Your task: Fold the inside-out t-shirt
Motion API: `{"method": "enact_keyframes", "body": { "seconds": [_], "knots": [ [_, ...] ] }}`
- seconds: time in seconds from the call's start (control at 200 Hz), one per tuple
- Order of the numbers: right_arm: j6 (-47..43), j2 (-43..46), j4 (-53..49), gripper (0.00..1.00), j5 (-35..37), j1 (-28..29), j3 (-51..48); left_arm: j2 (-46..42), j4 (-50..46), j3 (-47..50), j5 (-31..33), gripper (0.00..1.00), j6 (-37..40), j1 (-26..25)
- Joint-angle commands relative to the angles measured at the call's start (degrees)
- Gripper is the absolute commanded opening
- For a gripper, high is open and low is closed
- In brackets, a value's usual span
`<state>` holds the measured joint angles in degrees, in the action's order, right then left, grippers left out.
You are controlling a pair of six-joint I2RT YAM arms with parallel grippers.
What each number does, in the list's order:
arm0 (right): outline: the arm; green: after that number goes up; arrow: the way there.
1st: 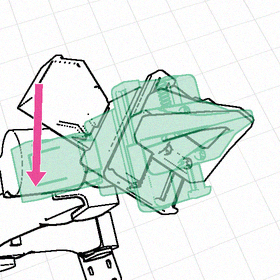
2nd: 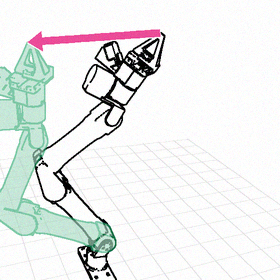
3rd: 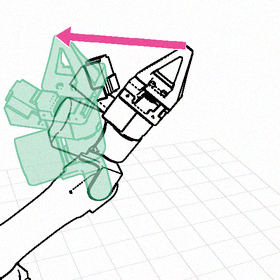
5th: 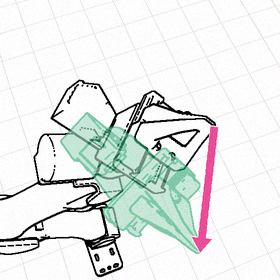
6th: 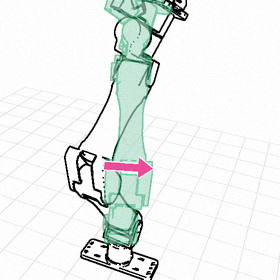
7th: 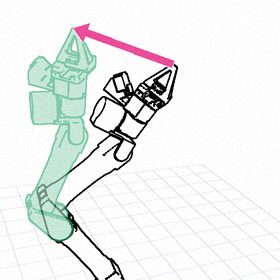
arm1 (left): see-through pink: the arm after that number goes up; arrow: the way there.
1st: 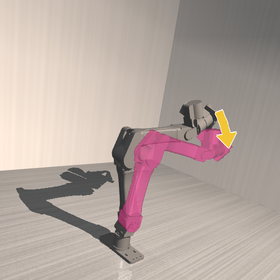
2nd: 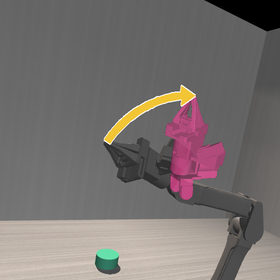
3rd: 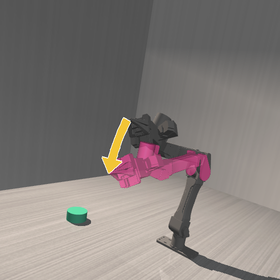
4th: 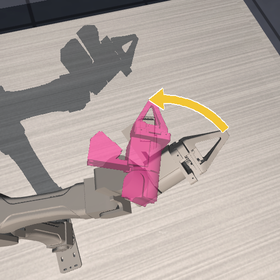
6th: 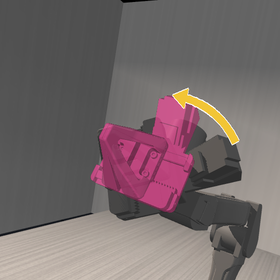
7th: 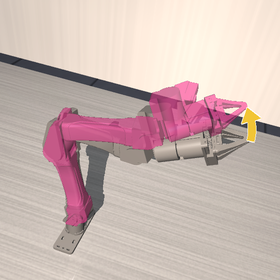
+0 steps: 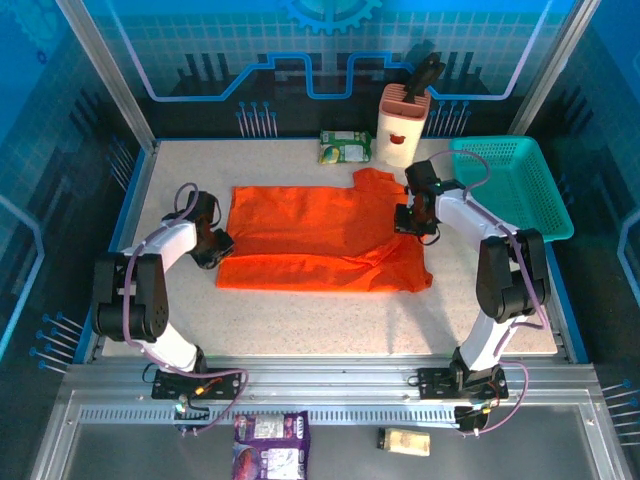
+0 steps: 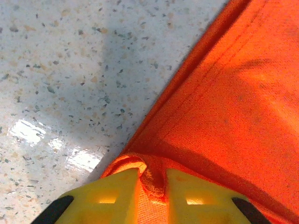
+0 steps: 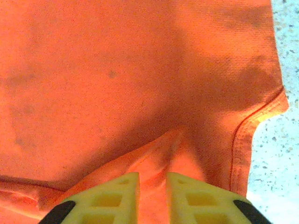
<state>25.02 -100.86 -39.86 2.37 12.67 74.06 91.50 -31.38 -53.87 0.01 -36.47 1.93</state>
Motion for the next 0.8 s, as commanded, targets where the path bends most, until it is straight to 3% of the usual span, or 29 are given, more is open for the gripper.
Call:
{"method": "enact_keyframes", "body": {
  "seconds": [0.0,0.13,0.22,0.345,0.46,0.62,0.705,0.79],
  "knots": [
    [-0.59,2.13,-2.47,0.36,2.45,-0.80,2.17,-5.18,-3.47,-2.45,0.23,0.29,1.99,0.35],
    [-0.45,6.58,-4.50,0.44,1.93,-0.41,1.28,-9.79,-5.56,-2.09,-1.31,0.33,2.42,0.27],
    [-0.88,9.05,-4.49,0.47,-3.16,0.12,-0.95,-11.58,-5.93,-0.37,-4.57,0.33,1.76,-0.55],
    [-1.76,11.24,-3.58,0.48,-13.68,0.08,-5.81,-11.43,-6.07,2.59,-7.73,0.26,0.68,-2.42],
    [-1.37,14.56,-3.24,0.48,-12.07,-0.52,-11.60,-10.11,-4.45,6.22,-9.29,0.19,0.00,-3.60],
    [-1.47,17.42,-2.15,0.48,-12.64,-6.33,-19.44,-5.25,-2.79,9.00,-10.83,0.13,1.22,-3.28],
    [-0.68,19.00,1.59,0.49,-17.99,-10.75,-23.31,-2.21,-2.43,9.44,-10.43,0.13,1.92,-2.71],
    [0.23,19.99,6.06,0.56,-25.04,-14.29,-27.52,-0.33,-1.95,9.99,-10.51,0.13,2.26,-1.97]
  ]
}}
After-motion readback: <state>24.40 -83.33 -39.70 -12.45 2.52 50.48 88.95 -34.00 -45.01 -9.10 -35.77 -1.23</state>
